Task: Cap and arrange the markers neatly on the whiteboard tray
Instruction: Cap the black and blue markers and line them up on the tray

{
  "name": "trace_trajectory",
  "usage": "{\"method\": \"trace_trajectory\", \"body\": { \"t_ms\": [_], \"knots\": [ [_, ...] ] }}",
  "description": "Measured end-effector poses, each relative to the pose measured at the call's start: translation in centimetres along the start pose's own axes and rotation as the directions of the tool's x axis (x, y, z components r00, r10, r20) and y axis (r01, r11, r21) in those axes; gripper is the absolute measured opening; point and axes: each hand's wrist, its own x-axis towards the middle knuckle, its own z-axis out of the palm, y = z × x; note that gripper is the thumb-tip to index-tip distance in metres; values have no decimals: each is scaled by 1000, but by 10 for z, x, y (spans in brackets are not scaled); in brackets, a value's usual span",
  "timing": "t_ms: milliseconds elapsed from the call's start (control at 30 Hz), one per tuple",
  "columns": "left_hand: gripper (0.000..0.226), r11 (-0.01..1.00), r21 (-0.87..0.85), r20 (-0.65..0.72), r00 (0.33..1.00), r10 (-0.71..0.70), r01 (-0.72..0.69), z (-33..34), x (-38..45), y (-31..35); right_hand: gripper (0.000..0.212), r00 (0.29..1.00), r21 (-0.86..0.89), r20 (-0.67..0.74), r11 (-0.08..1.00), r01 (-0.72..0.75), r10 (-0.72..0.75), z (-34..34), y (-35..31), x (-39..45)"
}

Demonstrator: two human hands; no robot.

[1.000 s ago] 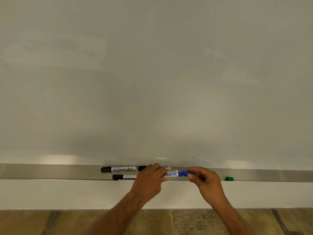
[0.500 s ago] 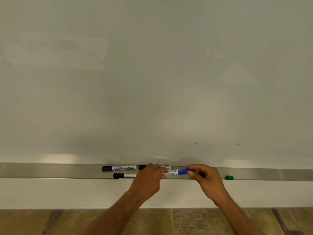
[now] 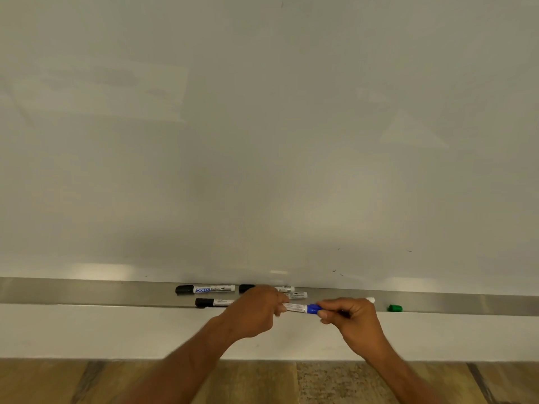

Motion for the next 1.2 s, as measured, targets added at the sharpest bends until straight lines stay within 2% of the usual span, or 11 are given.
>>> {"method": "trace_trajectory", "body": {
  "t_ms": [133,233,333,400,533,667,767,833,933,1033,1200],
  "knots": [
    [20,1000,-27,11,1000,1,-1,-17,2,1,34,999,27,-41,1000,2,-1,9,5,-9],
    [19,997,-75,-18,1000,4,-5,-19,3,-1,30,998,48,-70,999,1,3,10,2,-9],
    [20,975,-219,-70,996,-47,30,-12,2,2,28,990,263,-125,965,-27,62,9,-4,-4],
    [19,933,-356,-66,994,-83,54,-4,1,6,37,986,413,-110,908,-67,122,13,-5,-1],
    [13,877,-478,-76,993,-92,45,10,1,12,33,985,472,-2,868,-151,172,30,-3,0],
    [14,871,-491,-135,986,-98,19,19,3,12,23,995,296,-20,951,-91,101,41,-5,6],
    [24,880,-472,-149,980,-135,50,23,6,9,25,995,-49,3,994,96,-96,41,-8,14],
    [30,899,-423,-184,960,-209,115,25,6,1,26,971,-296,88,925,239,-223,39,-7,18],
    [32,928,-300,-254,919,-301,221,25,5,-14,26,936,-567,210,745,352,-282,36,3,26],
    [23,939,-225,-293,901,-319,259,25,1,-24,25,923,-679,300,625,385,-242,33,17,31],
    [20,952,-152,-308,902,-301,266,30,0,-29,19,927,-737,339,566,369,-163,35,29,39]
  ]
}}
